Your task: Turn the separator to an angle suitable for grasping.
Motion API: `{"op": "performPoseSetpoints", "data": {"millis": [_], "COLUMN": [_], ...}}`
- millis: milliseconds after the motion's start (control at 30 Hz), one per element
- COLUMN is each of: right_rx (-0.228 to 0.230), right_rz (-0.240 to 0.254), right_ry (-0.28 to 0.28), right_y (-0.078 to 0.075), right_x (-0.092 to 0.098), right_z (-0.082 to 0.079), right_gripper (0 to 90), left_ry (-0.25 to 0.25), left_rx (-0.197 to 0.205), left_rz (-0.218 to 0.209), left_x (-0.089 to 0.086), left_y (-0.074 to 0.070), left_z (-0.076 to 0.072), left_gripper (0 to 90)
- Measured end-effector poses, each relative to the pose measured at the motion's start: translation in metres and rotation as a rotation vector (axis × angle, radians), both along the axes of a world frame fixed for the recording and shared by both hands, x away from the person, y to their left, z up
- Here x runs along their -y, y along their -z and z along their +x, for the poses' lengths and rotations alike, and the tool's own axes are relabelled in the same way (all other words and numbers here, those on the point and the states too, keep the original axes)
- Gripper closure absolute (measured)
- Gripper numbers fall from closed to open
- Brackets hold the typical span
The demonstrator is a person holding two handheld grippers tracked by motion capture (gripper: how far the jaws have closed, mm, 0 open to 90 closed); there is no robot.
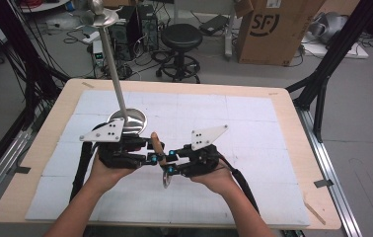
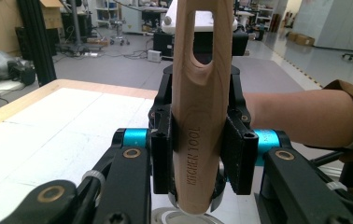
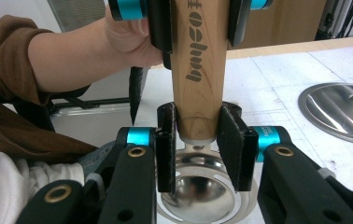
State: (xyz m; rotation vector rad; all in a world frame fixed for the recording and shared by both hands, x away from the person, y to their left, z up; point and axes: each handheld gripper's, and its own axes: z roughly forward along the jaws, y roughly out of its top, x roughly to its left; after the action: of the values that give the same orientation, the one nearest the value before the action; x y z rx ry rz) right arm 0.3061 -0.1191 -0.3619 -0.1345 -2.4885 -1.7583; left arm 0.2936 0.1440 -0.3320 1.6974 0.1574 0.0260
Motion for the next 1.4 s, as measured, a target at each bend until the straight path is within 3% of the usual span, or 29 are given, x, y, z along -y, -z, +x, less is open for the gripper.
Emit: {"op": "performPoseSetpoints", "data": {"millis": [133,500,667,867,967,1200,1300,1400], "right_rx": [0.006,-0.016,-0.013,-0.016,-0.003,0.017,0.025,0.028], "right_rz": [0.007,0.003,-0.005,0.024,0.022,-0.022,-0.036,-0.046], "right_ry": [-0.003,-0.005,0.012,0.074,0.122,0.172,0.228,0.248], "right_y": [-0.001,0.001,0.002,-0.004,-0.007,-0.007,-0.008,-0.008], "right_x": [0.000,-0.001,-0.001,0.018,0.027,0.041,0.051,0.056], "right_z": [0.000,-0.001,-0.001,0.001,0.002,0.003,0.005,0.006], "right_gripper": [69.0,68.2,63.9,55.3,51.6,48.1,41.5,41.2], "left_ry": [0.000,-0.007,-0.024,-0.056,-0.100,-0.147,-0.161,-0.173], "left_rx": [0.004,-0.002,0.001,-0.004,-0.012,-0.023,-0.018,-0.023], "left_rz": [-0.003,0.034,0.058,0.059,0.078,0.084,0.090,0.089], "left_x": [-0.001,0.001,0.000,-0.008,-0.016,-0.027,-0.030,-0.035], "left_y": [-0.001,-0.005,-0.005,-0.006,-0.007,-0.012,-0.014,-0.014], "left_z": [-0.002,-0.003,-0.004,-0.001,0.001,0.002,0.002,0.003], "left_gripper": [68.1,68.4,68.4,68.3,68.3,68.3,68.2,68.2]}}
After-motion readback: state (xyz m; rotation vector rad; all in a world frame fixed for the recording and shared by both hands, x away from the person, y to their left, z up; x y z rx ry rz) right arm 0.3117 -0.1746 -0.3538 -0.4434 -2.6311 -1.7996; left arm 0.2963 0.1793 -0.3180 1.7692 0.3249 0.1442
